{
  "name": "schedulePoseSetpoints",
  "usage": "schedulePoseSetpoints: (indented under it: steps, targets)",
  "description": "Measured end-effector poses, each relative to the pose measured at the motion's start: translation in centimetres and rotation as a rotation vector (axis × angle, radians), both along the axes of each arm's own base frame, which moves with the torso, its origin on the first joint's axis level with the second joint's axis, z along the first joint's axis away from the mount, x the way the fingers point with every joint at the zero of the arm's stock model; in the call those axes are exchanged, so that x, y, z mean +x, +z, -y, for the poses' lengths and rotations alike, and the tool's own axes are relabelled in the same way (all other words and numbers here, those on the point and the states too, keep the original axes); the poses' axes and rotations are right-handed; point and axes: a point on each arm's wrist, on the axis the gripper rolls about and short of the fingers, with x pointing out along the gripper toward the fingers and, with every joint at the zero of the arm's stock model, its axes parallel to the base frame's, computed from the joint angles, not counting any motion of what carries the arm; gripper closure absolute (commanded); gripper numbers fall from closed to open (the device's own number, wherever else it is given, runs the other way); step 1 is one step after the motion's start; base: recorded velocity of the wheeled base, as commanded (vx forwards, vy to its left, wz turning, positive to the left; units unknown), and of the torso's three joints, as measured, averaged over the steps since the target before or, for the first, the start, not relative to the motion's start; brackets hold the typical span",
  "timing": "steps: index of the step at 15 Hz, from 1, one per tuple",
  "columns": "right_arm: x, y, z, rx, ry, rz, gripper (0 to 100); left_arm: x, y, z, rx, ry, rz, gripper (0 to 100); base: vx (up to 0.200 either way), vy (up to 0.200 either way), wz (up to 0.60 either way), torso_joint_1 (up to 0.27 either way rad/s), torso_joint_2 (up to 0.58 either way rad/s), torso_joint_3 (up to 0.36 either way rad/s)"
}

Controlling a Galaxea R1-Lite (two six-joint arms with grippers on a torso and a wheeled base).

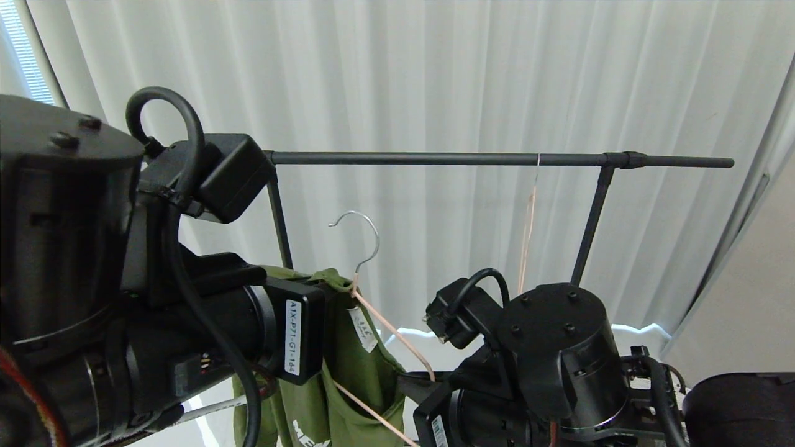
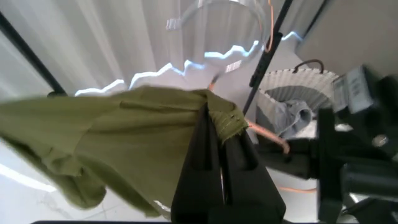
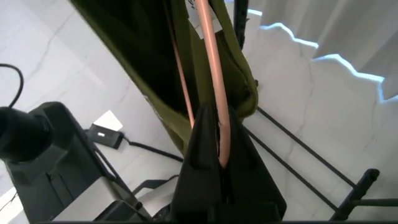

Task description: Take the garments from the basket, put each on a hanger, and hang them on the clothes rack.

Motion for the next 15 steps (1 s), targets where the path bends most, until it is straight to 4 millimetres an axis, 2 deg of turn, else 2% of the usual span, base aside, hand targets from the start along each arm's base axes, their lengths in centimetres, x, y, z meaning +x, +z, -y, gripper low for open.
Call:
schedulePoseSetpoints:
  steps: [6,11,12,15]
  targets:
    - [-0.1,1.9,0.7,0.08,-0.093,0.062,100,-0.5,-0.7,-1.3,0.015,0.018,-0.006,100,0.0,0.0,0.0,0.0,0.0,0.0]
    - [0.0,3.3,0.8,0.161,-0.128,0.131,100,-0.7,-0.5,-1.4,0.006,0.01,0.002,100,0.0,0.0,0.0,0.0,0.0,0.0]
    - [-0.1,3.4,0.8,0.167,-0.132,0.139,100,-0.7,-0.4,-1.4,0.003,0.009,0.003,0,0.0,0.0,0.0,0.0,0.0,0.0]
    - [-0.3,3.9,0.7,0.198,-0.124,0.168,100,-0.8,-0.2,-1.5,-0.001,0.009,0.006,0,0.0,0.0,0.0,0.0,0.0,0.0]
